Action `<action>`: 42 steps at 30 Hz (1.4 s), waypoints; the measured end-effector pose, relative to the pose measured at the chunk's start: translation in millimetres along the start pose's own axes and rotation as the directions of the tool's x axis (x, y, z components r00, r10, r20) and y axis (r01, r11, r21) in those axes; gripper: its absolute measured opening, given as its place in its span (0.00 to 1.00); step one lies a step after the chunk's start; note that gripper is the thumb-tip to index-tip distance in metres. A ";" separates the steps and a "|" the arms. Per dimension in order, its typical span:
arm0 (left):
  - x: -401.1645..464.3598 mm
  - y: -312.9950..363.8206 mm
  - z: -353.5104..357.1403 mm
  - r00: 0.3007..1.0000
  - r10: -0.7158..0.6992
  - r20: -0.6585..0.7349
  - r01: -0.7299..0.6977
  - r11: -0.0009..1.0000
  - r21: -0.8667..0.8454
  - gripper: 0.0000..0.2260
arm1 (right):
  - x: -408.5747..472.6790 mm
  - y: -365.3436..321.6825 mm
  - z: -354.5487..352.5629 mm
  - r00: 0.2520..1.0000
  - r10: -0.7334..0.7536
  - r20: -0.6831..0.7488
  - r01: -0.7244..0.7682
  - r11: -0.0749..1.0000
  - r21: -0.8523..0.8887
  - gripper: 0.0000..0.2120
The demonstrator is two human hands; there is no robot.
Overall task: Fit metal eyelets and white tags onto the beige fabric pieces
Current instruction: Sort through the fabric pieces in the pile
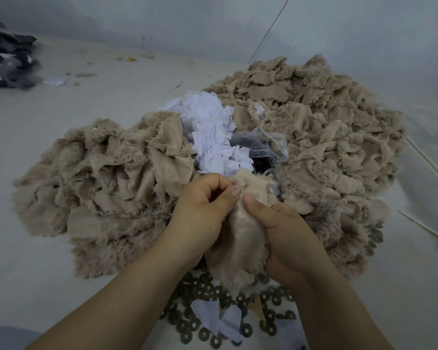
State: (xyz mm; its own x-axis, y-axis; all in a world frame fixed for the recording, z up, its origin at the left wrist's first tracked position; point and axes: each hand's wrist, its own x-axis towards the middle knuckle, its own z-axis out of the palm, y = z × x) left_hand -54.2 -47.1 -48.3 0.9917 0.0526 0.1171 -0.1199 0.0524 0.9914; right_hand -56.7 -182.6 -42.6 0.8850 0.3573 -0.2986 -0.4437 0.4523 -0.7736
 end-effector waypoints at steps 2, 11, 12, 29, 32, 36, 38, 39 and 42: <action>-0.6 -1.0 0.4 1.000 0.018 -0.010 -0.017 1.000 0.023 0.13 | 0.0 0.9 0.1 0.999 0.043 0.025 -0.045 0.997 0.067 0.21; 0.6 -2.5 -0.5 0.998 0.046 0.051 -0.045 0.999 -0.022 0.09 | 0.9 0.6 -4.3 0.999 0.040 0.010 -0.041 0.991 0.130 0.21; 0.9 -3.2 -1.6 0.998 0.034 0.058 -0.032 0.999 -0.042 0.09 | -0.2 -1.4 -6.4 0.998 0.060 0.029 -0.063 0.987 0.145 0.20; 3.7 -7.0 -6.1 0.998 -0.027 0.060 0.033 0.996 -0.089 0.06 | 9.1 5.5 -31.4 0.965 -0.235 -0.118 0.190 0.932 -0.308 0.12; 3.1 -6.3 -6.2 0.998 -0.020 0.066 0.026 0.996 -0.087 0.05 | 9.8 6.0 -28.4 0.952 -0.259 -0.162 0.206 0.935 -0.289 0.11; 3.6 -7.3 -5.5 0.998 -0.005 0.069 0.008 0.998 -0.054 0.07 | 11.7 15.1 -17.1 0.923 -0.313 -0.224 0.253 0.932 -0.260 0.09; 3.9 -8.1 -4.9 0.998 0.004 0.066 -0.002 1.000 -0.028 0.03 | 13.1 19.9 -11.6 0.912 -0.328 -0.245 0.273 0.933 -0.235 0.08; 4.2 -10.2 -5.1 0.998 0.013 0.061 -0.012 1.000 -0.008 0.05 | 13.9 21.3 -10.1 0.904 -0.339 -0.260 0.282 0.931 -0.234 0.08; 3.7 -13.7 -6.2 0.999 0.026 0.043 -0.027 0.999 0.028 0.07 | 15.7 22.5 -8.4 0.886 -0.369 -0.280 0.297 0.916 -0.268 0.08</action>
State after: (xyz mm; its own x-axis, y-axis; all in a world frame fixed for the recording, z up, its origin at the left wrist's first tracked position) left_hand -49.1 -41.5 -61.8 0.9893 0.0112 0.1455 -0.1457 0.0230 0.9891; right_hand -51.6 -173.7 -69.4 0.9876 -0.0793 -0.1357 -0.1060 0.3014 -0.9476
